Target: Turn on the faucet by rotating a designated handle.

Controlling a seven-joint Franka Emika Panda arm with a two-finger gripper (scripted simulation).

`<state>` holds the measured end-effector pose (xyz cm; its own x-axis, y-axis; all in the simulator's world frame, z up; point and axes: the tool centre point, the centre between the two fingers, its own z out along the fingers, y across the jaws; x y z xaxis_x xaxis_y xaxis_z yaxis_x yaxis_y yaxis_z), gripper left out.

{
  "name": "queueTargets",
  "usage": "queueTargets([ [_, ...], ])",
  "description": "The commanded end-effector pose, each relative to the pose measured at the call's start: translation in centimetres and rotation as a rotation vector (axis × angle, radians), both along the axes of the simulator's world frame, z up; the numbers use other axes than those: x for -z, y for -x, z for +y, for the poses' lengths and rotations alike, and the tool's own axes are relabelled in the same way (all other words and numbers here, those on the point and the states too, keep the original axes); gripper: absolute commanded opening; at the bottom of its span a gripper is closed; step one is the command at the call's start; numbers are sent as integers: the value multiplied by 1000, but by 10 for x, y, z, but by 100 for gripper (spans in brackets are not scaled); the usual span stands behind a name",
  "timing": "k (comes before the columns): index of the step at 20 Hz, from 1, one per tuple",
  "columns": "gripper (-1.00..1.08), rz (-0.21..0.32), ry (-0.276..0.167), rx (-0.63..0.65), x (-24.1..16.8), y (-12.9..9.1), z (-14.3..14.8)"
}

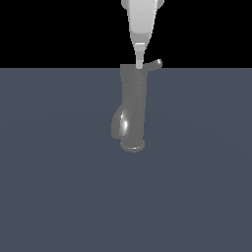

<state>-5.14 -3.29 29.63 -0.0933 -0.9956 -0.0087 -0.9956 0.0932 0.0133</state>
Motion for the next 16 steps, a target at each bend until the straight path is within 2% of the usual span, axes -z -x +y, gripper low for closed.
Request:
queueTargets([
  [1,-100,-5,1,12,0,-7,-9],
  [16,-100,-10,7,59,0,-41,-51],
])
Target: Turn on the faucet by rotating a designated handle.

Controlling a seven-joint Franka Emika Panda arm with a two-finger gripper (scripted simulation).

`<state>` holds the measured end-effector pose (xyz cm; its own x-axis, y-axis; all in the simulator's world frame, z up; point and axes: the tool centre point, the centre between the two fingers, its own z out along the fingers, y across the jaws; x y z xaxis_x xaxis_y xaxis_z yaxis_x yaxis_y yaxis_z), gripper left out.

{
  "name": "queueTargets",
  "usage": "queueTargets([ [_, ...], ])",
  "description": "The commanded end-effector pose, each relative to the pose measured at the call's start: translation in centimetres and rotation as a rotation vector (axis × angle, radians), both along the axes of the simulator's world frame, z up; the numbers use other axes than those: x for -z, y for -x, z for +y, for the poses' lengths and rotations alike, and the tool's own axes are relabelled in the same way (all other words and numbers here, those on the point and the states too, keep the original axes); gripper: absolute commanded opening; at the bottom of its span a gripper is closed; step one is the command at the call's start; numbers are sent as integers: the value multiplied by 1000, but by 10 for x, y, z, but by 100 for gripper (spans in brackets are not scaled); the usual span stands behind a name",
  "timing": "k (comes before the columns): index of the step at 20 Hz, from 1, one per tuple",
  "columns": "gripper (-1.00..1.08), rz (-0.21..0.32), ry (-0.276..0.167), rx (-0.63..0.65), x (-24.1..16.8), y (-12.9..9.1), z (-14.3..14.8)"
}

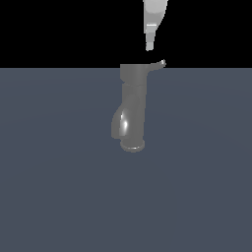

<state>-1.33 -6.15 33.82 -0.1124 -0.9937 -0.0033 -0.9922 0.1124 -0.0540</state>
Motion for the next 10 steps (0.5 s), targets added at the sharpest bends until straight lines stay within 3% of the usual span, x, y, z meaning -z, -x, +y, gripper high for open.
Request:
queueTargets([
  [1,-100,56,-7,42,42,-5,-25],
  [10,-100,54,-5,66,42,-22,-47],
])
